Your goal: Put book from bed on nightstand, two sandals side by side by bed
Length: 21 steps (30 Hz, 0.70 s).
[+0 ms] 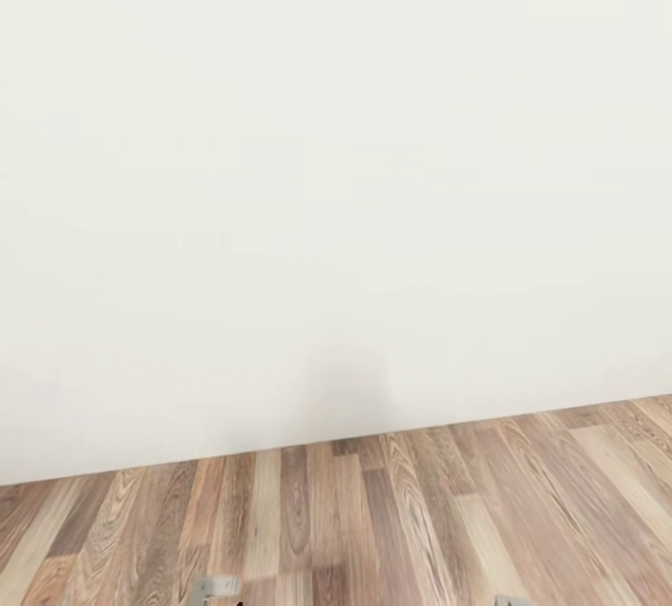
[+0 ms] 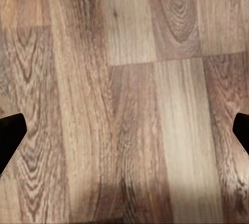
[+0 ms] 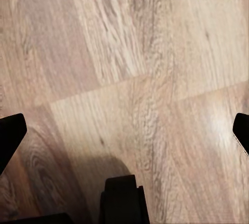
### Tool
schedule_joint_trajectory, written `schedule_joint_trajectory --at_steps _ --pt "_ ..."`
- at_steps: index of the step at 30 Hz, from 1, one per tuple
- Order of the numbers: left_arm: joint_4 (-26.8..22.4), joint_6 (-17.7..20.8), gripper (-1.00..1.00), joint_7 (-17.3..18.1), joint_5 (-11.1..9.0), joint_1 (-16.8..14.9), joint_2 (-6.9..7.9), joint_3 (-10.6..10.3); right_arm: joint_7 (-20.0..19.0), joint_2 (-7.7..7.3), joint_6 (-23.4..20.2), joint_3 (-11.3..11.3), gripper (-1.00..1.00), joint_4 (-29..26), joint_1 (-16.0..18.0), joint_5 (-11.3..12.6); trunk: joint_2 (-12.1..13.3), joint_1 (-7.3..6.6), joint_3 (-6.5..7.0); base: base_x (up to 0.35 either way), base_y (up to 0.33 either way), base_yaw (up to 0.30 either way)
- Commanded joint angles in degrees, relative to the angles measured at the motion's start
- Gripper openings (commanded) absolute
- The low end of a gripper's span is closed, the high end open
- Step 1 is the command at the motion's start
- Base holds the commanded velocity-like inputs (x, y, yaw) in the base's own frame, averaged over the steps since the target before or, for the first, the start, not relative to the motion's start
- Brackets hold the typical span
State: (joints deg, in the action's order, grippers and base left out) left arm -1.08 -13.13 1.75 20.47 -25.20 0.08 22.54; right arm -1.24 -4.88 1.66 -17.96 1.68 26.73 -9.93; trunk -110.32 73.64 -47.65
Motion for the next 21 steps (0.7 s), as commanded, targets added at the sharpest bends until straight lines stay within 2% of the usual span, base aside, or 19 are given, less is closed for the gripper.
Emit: schedule_joint_trajectory --at_steps 1,10,16,21 --pt "0.0 -0.1 1.0 0.2 0.4 0.0 0.01 0.5 -0.1 -0.04 0.2 -0.5 1.0 0.2 0.1 -0.5 0.0 0.02 -0.05 0.299 0.0 0.0" --pt "0.0 -0.1 1.0 0.2 0.4 0.0 0.01 0.5 -0.2 -0.04 -0.1 -0.5 1.0 0.1 0.1 -0.5 0.0 0.02 -0.05 0.326 0.0 -0.047" --pt "0.0 -0.1 1.0 0.2 0.4 0.0 0.01 0.5 -0.2 -0.04 -0.1 -0.5 1.0 0.1 0.1 -0.5 0.0 0.02 -0.05 0.299 0.0 -0.236" --pt "0.0 -0.1 1.0 0.2 0.4 0.0 0.01 0.5 -0.2 -0.04 0.0 -0.5 1.0 0.1 0.1 -0.5 0.0 0.02 -0.05 0.066 0.0 -0.277"
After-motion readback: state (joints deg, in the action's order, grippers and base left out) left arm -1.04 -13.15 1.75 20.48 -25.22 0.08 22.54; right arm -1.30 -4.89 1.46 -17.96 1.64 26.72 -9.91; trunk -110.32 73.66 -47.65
